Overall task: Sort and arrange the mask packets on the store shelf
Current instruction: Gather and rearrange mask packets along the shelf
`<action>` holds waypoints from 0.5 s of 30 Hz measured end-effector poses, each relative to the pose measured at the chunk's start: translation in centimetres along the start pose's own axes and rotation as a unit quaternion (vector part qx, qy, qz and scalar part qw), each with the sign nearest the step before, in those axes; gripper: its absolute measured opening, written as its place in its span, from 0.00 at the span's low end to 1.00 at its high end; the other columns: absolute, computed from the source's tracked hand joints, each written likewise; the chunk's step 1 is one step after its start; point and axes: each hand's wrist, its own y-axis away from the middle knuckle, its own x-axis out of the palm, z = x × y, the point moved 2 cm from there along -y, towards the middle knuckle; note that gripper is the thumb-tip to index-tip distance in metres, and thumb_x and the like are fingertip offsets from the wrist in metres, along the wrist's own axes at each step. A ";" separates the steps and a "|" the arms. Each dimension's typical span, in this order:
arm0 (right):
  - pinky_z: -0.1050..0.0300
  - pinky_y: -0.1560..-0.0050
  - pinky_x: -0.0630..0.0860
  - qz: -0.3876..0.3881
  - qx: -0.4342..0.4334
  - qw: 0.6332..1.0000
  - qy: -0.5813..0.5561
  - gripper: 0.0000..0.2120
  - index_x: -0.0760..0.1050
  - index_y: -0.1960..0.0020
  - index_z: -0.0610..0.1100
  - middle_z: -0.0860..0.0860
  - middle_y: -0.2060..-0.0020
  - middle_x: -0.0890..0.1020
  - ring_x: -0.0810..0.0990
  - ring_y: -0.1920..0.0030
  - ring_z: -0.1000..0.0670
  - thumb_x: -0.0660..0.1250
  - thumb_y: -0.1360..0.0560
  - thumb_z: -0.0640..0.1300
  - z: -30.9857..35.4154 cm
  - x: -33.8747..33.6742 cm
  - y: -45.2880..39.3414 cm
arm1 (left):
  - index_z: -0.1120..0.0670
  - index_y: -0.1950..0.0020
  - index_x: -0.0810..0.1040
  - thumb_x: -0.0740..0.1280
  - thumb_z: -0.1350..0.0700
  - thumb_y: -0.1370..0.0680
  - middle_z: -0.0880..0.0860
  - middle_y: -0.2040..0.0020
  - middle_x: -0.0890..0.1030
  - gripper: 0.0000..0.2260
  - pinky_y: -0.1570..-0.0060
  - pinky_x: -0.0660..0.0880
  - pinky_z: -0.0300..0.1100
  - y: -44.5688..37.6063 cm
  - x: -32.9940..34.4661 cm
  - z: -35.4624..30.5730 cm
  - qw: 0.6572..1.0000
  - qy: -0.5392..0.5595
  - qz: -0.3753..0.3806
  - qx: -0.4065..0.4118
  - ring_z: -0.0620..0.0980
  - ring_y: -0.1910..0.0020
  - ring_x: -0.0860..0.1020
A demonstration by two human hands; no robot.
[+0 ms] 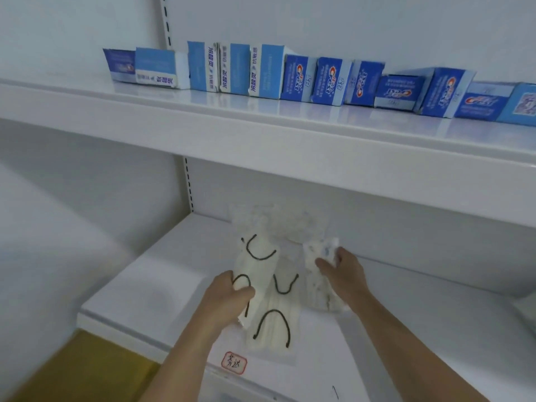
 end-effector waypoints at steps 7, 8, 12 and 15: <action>0.50 0.32 0.68 0.004 0.017 0.995 0.095 0.20 0.76 0.39 0.49 0.48 0.27 0.65 0.68 0.30 0.43 0.74 0.28 0.54 1.5 2.6 -1.1 | 0.46 0.23 0.56 0.72 0.41 0.30 0.51 0.35 0.71 0.41 0.42 0.75 0.49 1.2 3.5 -0.3 0.950 -0.299 -0.052 0.069 0.53 0.35 0.72; 0.50 0.33 0.70 -0.015 0.029 0.996 0.083 0.20 0.76 0.40 0.49 0.47 0.28 0.66 0.70 0.32 0.42 0.74 0.29 0.54 1.5 2.7 -1.6 | 0.46 0.21 0.53 0.72 0.38 0.30 0.52 0.32 0.67 0.43 0.39 0.73 0.50 1.4 3.6 -0.5 0.945 -0.316 -0.058 0.067 0.54 0.32 0.68; 0.51 0.41 0.76 -0.002 0.064 0.997 0.033 0.25 0.78 0.38 0.51 0.45 0.39 0.77 0.77 0.41 0.43 0.74 0.32 0.59 2.8 2.9 -4.3 | 0.47 0.19 0.49 0.68 0.32 0.30 0.53 0.23 0.58 0.47 0.31 0.64 0.55 1.5 3.1 -1.0 0.950 -0.308 -0.030 0.039 0.57 0.25 0.61; 0.53 0.44 0.77 0.026 0.054 0.997 0.047 0.27 0.80 0.39 0.49 0.44 0.43 0.82 0.81 0.44 0.43 0.72 0.34 0.62 4.1 3.2 -5.9 | 0.48 0.19 0.49 0.64 0.32 0.26 0.55 0.23 0.60 0.43 0.30 0.64 0.56 -1.3 1.7 -2.6 0.957 -0.286 -0.032 0.036 0.58 0.25 0.62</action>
